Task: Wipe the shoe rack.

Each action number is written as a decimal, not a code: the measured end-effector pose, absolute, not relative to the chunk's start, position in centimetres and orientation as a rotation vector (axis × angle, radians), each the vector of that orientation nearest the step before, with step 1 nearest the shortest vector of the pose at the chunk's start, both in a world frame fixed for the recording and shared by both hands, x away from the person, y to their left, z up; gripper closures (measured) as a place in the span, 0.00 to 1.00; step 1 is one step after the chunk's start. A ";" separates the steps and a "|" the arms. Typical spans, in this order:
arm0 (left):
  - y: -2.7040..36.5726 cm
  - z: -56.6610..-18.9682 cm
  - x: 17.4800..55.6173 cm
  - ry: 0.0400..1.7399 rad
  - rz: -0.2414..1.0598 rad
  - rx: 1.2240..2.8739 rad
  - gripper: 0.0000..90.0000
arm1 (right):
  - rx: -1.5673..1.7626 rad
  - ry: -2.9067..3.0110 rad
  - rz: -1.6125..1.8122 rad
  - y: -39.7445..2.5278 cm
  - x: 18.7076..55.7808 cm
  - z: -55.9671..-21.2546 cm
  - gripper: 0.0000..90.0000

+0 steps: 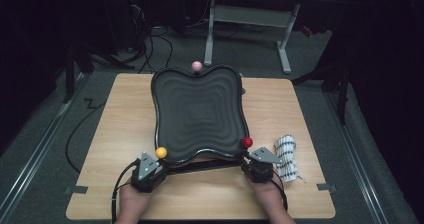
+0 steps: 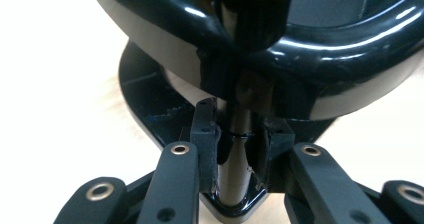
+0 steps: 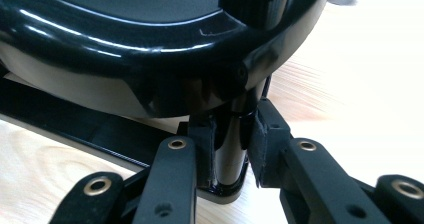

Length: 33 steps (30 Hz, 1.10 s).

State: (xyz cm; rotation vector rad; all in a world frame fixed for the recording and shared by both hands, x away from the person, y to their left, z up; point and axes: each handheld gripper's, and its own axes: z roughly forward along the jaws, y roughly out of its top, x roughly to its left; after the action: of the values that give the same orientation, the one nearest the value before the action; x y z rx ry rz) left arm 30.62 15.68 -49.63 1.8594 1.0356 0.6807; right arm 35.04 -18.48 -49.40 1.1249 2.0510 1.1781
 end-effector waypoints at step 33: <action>15.3 -50.4 26.9 0.906 0.611 1.877 0.49 | 1.283 2.024 1.124 -22.9 32.2 -48.4 0.29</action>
State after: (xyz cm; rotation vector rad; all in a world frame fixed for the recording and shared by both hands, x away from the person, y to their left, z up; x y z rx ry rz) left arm 26.85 15.28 -50.38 1.8770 0.9056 0.6105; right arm 32.20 -22.91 -48.40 1.2832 2.0238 1.1236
